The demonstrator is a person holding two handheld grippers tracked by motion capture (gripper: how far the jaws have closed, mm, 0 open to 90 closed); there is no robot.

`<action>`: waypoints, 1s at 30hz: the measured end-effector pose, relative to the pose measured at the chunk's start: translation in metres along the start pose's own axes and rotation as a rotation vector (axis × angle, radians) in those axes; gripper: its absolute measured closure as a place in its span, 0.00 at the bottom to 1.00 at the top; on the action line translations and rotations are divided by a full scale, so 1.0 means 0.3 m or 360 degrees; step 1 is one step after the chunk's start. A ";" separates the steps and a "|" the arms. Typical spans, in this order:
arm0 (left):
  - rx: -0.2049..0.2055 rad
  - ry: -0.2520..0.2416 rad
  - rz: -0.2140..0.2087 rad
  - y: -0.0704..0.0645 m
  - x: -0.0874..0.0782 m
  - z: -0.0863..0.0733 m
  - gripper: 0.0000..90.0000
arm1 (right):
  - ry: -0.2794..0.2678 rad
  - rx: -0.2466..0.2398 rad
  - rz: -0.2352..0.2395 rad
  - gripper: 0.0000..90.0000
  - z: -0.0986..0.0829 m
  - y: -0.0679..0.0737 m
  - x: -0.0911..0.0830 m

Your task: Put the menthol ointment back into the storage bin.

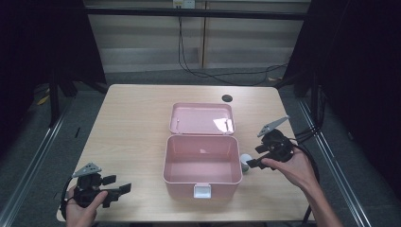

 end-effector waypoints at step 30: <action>0.0004 0.0003 0.0002 0.000 0.000 -0.001 0.24 | 0.0514 -0.0252 -0.0020 0.52 0.092 -0.044 0.129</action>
Point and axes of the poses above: each handheld gripper's, and its own axes: x roughly forward along the jaws, z roughly out of its top, y roughly to its left, the point moved 2 cm from there along x, roughly forward along the jaws, and after that the axes turned 3 degrees about -z, right-handed, at the moved point
